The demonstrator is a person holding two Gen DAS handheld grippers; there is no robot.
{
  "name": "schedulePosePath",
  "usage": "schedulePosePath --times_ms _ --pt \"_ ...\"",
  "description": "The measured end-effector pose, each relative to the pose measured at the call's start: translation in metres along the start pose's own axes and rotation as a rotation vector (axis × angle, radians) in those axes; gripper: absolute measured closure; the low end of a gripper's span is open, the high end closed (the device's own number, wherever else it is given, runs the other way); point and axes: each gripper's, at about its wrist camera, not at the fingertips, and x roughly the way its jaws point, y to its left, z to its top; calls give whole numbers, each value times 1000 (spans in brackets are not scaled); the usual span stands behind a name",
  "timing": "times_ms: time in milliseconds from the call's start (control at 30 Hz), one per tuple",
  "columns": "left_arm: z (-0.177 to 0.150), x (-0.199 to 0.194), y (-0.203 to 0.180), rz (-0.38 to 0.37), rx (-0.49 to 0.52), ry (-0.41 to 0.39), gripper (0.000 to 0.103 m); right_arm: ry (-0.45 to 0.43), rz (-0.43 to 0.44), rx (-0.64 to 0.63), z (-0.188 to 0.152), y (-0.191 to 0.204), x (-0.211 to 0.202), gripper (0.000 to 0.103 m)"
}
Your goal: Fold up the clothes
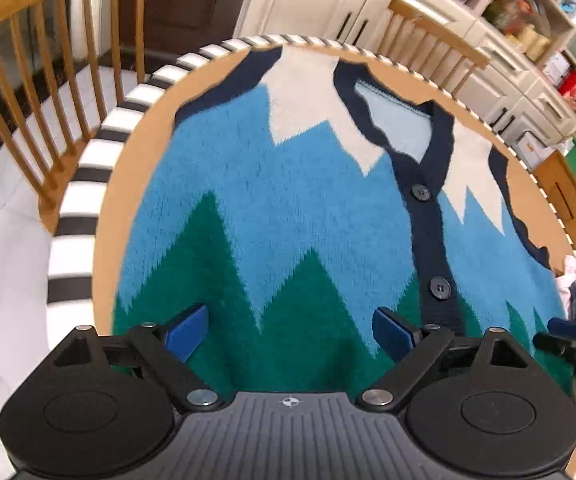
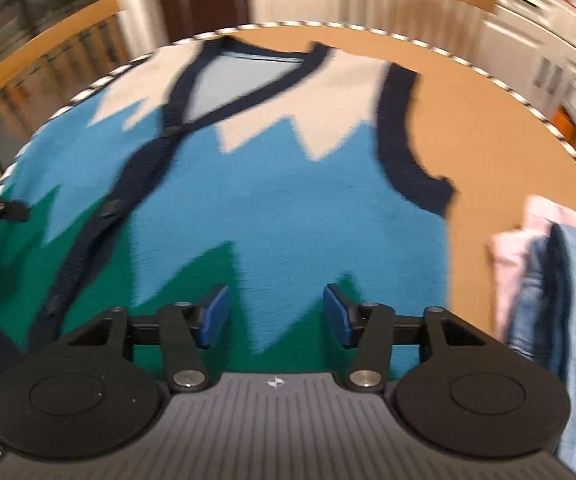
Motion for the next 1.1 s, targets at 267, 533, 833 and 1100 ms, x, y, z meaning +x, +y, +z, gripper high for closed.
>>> schedulePosePath --times_ms 267,533,833,1100 --pt "7 -18 -1 -1 20 -72 3 -115 -98 292 48 -101 13 45" --pt "17 -3 23 21 -88 -39 4 13 -177 117 68 -85 67 96" --pt "16 3 21 85 17 -10 3 41 -284 93 68 -97 69 93" --pt "53 -16 44 10 -158 -66 2 -97 -309 60 81 -79 21 56"
